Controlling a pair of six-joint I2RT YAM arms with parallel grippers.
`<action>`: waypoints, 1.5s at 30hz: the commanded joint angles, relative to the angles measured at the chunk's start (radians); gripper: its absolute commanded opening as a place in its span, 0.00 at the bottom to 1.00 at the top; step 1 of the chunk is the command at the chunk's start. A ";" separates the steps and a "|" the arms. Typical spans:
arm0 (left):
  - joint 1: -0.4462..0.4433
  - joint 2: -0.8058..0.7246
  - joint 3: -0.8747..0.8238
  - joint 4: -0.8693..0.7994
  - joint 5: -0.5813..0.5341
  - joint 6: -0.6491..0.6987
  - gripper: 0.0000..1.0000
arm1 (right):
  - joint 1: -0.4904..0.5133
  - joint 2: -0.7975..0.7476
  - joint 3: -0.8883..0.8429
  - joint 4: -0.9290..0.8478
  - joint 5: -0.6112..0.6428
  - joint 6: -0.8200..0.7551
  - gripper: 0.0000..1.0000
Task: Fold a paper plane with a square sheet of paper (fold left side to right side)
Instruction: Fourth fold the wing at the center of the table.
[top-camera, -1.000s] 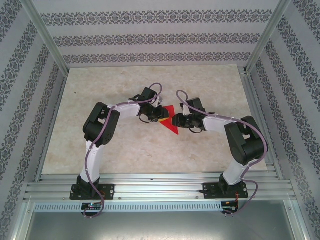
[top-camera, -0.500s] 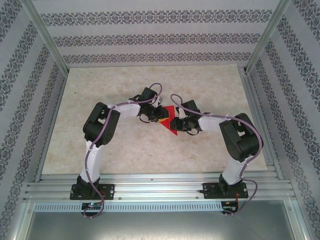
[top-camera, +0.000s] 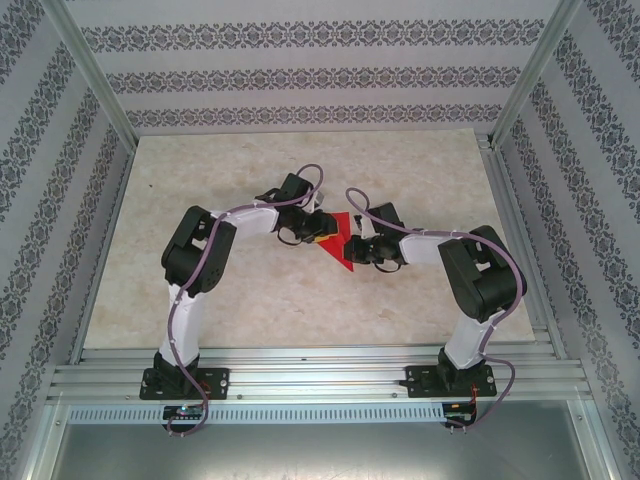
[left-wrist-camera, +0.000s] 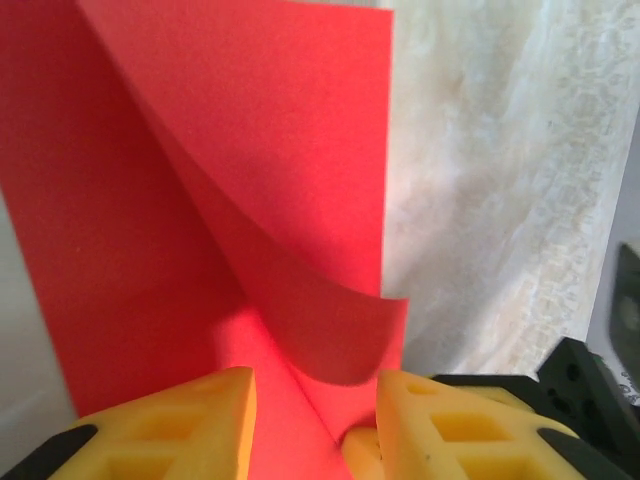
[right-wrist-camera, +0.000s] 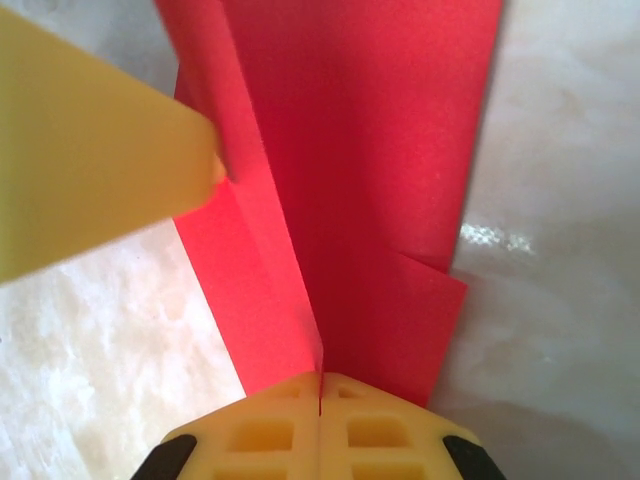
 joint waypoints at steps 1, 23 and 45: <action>-0.011 -0.096 -0.022 -0.019 -0.026 0.036 0.35 | -0.014 -0.023 -0.042 0.065 -0.027 0.023 0.00; -0.054 0.006 -0.068 0.069 -0.001 -0.093 0.09 | -0.036 -0.024 -0.097 0.175 -0.071 0.077 0.00; -0.061 0.061 -0.051 0.066 -0.002 -0.099 0.12 | -0.053 -0.067 -0.035 0.090 -0.111 0.070 0.21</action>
